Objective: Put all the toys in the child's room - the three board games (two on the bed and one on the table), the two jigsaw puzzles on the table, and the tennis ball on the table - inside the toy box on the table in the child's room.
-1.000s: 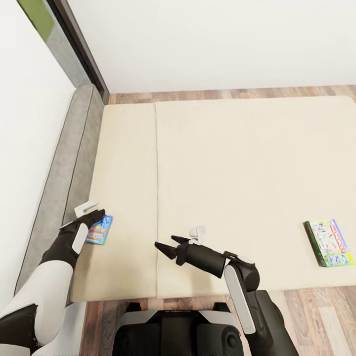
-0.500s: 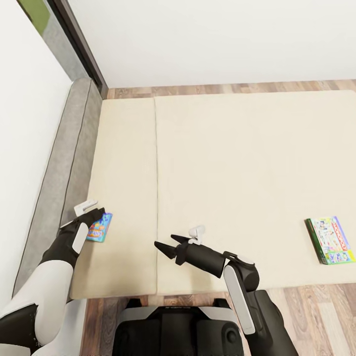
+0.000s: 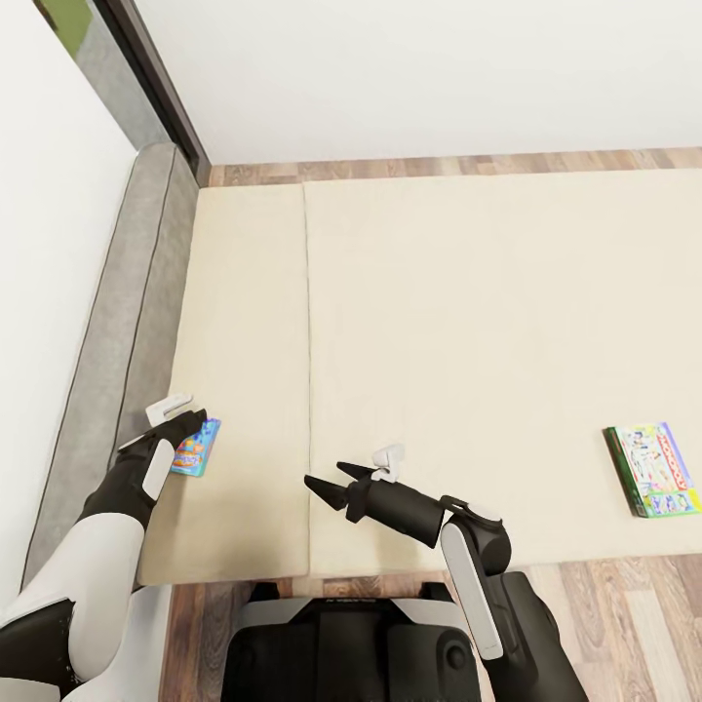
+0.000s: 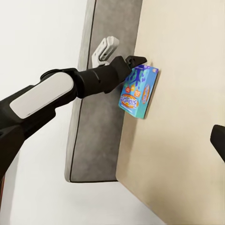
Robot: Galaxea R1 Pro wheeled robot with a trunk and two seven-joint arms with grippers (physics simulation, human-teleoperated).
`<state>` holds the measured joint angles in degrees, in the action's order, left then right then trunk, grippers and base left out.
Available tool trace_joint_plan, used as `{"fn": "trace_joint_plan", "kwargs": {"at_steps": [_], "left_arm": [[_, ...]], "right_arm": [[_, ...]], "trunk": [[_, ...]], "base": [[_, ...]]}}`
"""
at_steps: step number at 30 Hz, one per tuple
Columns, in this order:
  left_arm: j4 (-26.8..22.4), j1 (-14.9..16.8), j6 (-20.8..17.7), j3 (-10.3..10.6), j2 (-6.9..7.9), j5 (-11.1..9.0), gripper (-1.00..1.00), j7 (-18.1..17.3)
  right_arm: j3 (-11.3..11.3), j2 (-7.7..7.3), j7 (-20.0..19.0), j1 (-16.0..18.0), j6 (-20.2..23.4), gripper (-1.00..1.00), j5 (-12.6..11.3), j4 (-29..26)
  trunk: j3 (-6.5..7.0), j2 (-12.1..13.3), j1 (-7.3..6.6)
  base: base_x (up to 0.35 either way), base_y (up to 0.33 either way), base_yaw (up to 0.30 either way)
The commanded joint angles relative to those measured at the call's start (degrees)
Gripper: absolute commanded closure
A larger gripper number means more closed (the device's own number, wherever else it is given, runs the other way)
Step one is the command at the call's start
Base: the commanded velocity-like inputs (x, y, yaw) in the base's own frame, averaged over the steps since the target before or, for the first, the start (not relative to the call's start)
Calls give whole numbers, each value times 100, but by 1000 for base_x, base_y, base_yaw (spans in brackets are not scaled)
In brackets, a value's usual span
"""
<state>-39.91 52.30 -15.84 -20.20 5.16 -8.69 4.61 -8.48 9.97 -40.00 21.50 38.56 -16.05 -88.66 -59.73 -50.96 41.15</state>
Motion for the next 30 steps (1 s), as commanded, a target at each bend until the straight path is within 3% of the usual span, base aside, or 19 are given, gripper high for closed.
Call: {"fn": "trace_joint_plan", "kwargs": {"at_steps": [1, 30], "left_arm": [[-8, 0, -33, -1, 2, -37, -100, 40], [-8, 0, 149, -56, -73, -97, -100, 108]], "right_arm": [[4, 2, 1, 2, 39, -100, -29, -3], [4, 2, 1, 3, 38, -100, -29, -10]], "trunk": [[-4, -3, 1], [-6, -3, 1]], "base": [[0, 0, 0], [0, 0, 0]]}}
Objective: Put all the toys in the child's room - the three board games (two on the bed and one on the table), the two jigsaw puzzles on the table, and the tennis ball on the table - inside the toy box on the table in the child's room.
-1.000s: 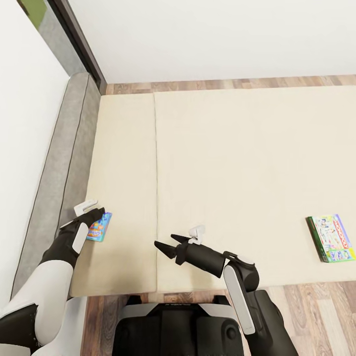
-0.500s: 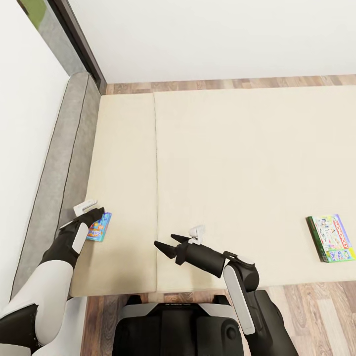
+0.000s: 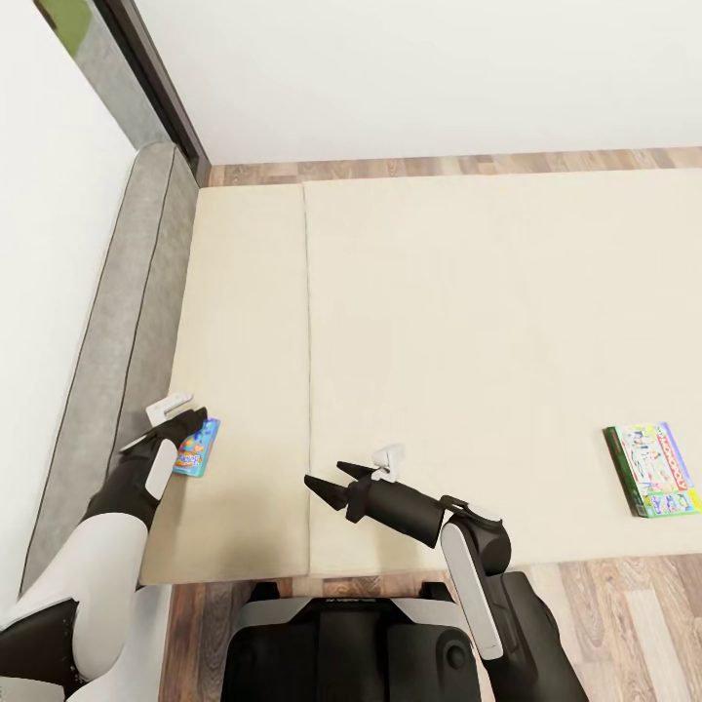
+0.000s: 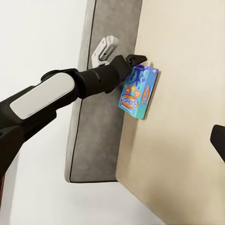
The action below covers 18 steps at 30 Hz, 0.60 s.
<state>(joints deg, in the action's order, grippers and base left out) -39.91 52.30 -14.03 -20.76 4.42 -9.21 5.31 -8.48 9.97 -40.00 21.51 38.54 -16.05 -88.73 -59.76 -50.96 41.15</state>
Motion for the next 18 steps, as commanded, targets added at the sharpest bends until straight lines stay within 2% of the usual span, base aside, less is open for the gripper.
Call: {"fn": "trace_joint_plan", "kwargs": {"at_steps": [1, 11, 18], "left_arm": [[-8, 0, -25, -2, -4, -67, -100, 42], [3, 0, 42, 1, -24, -430, -100, 62], [16, 0, 49, 2, -28, -485, -100, 66]], "right_arm": [[4, 2, 1, 2, 39, -100, -29, -1], [4, 2, 0, 0, 39, -100, -29, -4], [4, 2, 1, -3, 32, -100, -29, -4]], "trunk": [[-3, -3, 1], [-3, -3, 1], [-3, -3, 1]], "base": [[0, 0, 0], [0, 0, 0], [0, 0, 0]]}}
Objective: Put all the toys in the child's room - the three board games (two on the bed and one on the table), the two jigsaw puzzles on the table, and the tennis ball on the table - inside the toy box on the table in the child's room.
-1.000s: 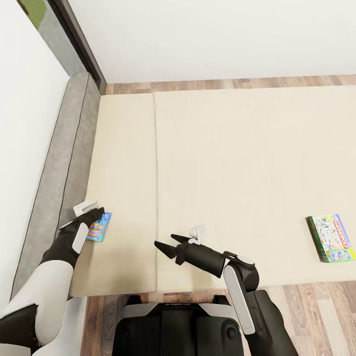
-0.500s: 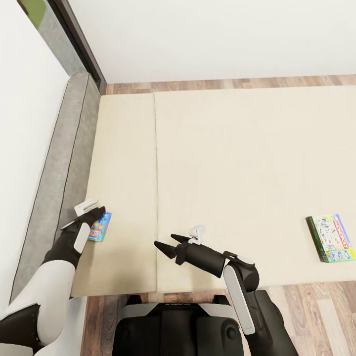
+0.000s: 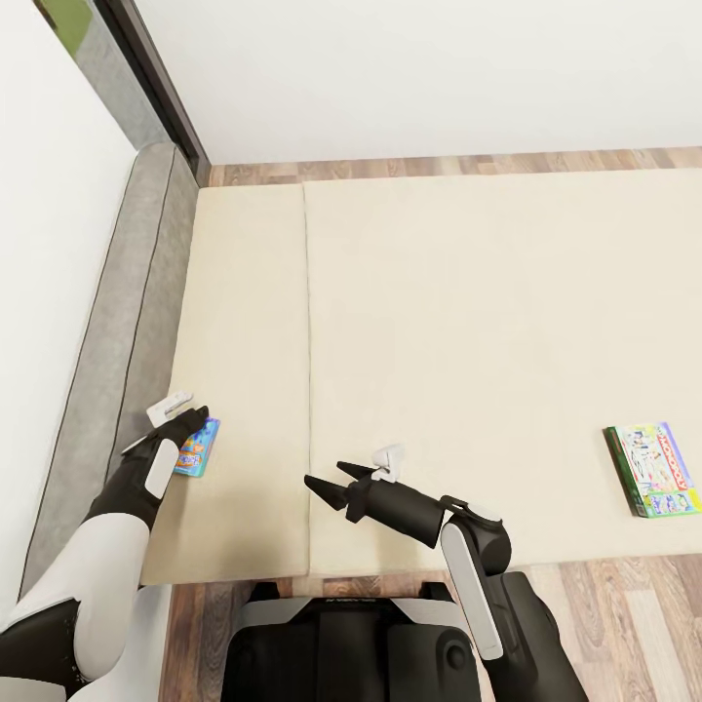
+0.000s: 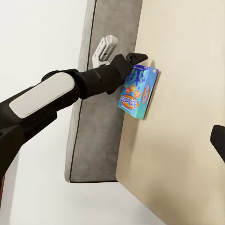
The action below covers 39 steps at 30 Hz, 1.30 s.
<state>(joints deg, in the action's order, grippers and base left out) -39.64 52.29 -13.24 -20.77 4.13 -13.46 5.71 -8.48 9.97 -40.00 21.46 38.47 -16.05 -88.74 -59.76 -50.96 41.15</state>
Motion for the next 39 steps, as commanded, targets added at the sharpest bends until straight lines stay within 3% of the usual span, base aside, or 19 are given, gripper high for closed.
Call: {"fn": "trace_joint_plan", "kwargs": {"at_steps": [1, 27, 39], "left_arm": [[-10, 0, -31, 3, 0, -62, -100, 28], [-9, 0, -30, 3, -7, -69, -100, 36], [-9, 0, -30, 3, -11, -69, -100, 36]], "right_arm": [[4, 2, 1, 3, 39, -100, -29, -3], [3, 2, -7, 5, 37, -100, -29, -3], [3, 2, -8, 2, 37, -100, -29, -3]], "trunk": [[-3, -3, 1], [-3, -3, 1], [-3, -3, 1]], "base": [[0, 0, 0], [-31, -9, 0], [-47, -158, 0]]}}
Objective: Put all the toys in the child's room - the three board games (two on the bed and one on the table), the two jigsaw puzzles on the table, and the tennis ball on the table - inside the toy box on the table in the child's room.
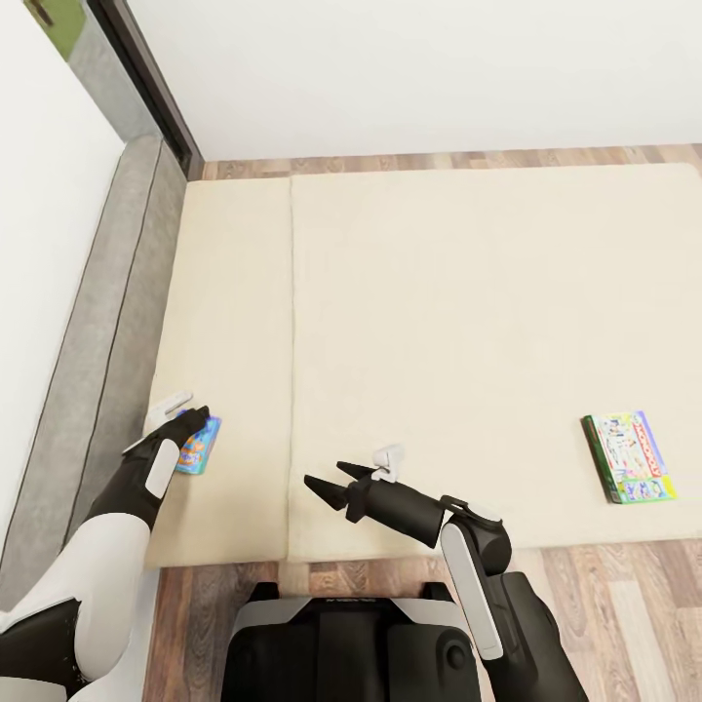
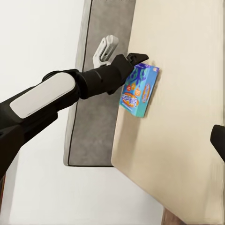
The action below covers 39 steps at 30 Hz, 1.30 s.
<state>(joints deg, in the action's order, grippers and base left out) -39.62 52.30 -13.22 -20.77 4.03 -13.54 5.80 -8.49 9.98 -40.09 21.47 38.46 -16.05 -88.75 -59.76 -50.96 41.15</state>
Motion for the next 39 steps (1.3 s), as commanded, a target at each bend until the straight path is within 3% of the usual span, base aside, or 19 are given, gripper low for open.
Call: {"fn": "trace_joint_plan", "kwargs": {"at_steps": [1, 39], "left_arm": [[-11, 0, -31, 3, -1, -61, -100, 26], [-19, 0, -40, -5, 1, -70, -100, 26]], "right_arm": [[4, 2, 1, 4, 39, -100, -30, -2], [3, 2, 1, 4, 40, -100, -30, -2]], "trunk": [[-3, -3, 1], [-3, -3, 1]], "base": [[-6, -55, 0], [-20, -42, 0]]}}
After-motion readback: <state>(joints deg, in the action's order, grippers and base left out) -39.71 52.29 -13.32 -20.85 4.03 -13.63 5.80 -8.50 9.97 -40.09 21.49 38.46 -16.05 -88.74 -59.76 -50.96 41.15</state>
